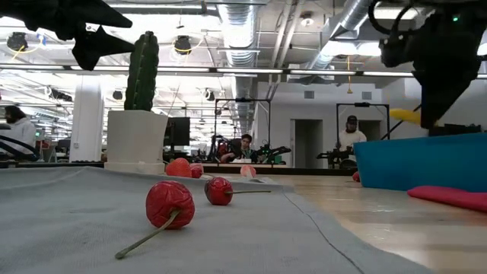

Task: Pick and placing Produce into tupperware
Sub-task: Put the yellow corn into the blue bin, then put the red cherry into the blue bin

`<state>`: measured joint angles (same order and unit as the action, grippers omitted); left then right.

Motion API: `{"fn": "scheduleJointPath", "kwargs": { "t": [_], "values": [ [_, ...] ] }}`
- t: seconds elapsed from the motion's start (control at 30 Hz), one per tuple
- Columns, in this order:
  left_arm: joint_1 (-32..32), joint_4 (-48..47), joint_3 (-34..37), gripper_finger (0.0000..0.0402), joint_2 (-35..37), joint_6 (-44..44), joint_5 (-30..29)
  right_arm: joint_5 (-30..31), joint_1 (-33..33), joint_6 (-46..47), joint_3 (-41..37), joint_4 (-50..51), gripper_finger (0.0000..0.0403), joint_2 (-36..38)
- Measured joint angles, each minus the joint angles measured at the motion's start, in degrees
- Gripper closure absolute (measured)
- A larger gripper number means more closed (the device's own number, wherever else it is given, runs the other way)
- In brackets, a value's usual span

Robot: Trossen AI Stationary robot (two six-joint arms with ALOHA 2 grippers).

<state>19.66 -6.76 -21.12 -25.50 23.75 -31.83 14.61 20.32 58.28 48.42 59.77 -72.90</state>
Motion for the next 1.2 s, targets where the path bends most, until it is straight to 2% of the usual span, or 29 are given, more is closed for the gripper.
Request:
{"fn": "scheduleJointPath", "kwargs": {
  "t": [0.27, 0.43, 0.8, 0.97, 1.03, 1.2],
  "values": [
    [0.0, 0.0, 0.0, 0.0165, 0.0, 0.0, -0.1, 0.5, -3.1, -3.2, 0.0, -0.4, 0.0223, -3.3],
    [0.0, 0.1, 0.0, 0.0165, 0.0, 0.5, -0.6, 2.1, -5.2, -7.1, 0.5, -2.0, 0.0188, -2.9],
    [0.0, -0.2, 0.0, 0.0165, 0.0, -0.9, -1.7, 3.1, -12.4, -15.6, 10.7, -4.2, 0.0183, -3.2],
    [0.0, 0.1, 0.0, 0.0165, 0.0, -2.8, -6.0, 3.5, -17.5, -30.0, 12.9, -9.3, 0.0184, -4.3],
    [0.0, 0.1, 0.0, 0.0165, 0.0, -3.5, -6.1, 3.7, -19.3, -39.9, 14.3, -10.5, 0.0184, -5.5],
    [0.0, 0.1, 0.0, 0.0165, 0.0, -4.3, -6.1, 6.5, -22.1, -51.7, 17.6, -7.9, 0.0184, -9.3]
  ]
}}
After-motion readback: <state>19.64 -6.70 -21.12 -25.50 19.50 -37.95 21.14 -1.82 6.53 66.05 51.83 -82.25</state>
